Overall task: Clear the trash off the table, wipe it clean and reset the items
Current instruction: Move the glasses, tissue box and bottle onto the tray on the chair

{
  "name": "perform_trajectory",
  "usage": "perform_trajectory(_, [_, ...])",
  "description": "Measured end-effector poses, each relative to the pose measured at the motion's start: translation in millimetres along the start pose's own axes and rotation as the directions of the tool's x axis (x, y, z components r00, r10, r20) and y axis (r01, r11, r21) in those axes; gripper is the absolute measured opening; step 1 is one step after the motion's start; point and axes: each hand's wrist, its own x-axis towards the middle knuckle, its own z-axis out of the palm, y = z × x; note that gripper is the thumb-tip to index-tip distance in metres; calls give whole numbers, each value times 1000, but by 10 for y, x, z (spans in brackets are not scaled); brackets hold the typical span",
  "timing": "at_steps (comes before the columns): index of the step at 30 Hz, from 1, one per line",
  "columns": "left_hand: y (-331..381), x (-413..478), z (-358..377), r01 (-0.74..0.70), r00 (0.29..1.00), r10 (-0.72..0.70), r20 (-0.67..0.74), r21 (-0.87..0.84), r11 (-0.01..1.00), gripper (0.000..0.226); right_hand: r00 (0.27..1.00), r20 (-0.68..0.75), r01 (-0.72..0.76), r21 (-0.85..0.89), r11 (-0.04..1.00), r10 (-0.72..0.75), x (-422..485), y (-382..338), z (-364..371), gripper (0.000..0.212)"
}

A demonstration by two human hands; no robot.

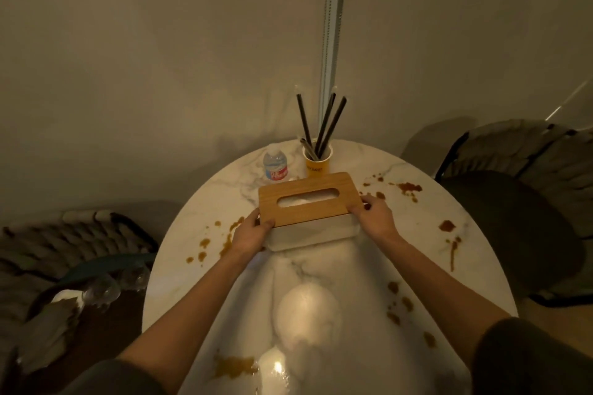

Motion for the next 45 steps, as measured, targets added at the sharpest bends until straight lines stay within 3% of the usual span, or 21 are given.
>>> perform_trajectory(4, [-209,-175,-229,8,1000,-9,-13,-41,999,46,994,-15,110,-15,994,-110,-281,0,-1,25])
perform_trajectory(12, [-574,-453,-1304,6,965,-51,-258,-172,985,48,944,170,294,-50,955,-282,-641,-634,822,37])
perform_trajectory(17, [-956,-565,-2230,8,886,-107,-452,-214,977,39,884,335,341,13,940,-325,-975,-1150,1753,37])
perform_trajectory(24, [-1953,-818,-3387,128,736,-278,-617,-276,953,49,739,575,388,64,919,-352,-1652,-1513,3222,39])
perform_trajectory(28, [-2623,-810,-3860,218,652,-409,-639,-358,908,39,683,698,316,-13,949,-218,-1890,-1405,4005,38])
perform_trajectory(32, [-3174,-608,-4011,339,652,-516,-555,-396,853,38,656,755,125,-142,982,25,-1913,-1134,4625,36])
perform_trajectory(37, [-3715,-306,-3888,502,653,-621,-433,-367,783,46,658,702,-67,-306,950,272,-1736,-764,5215,43])
perform_trajectory(45, [-4202,115,-3707,579,662,-645,-383,-286,764,34,686,592,-168,-436,884,423,-1503,-189,5775,58])
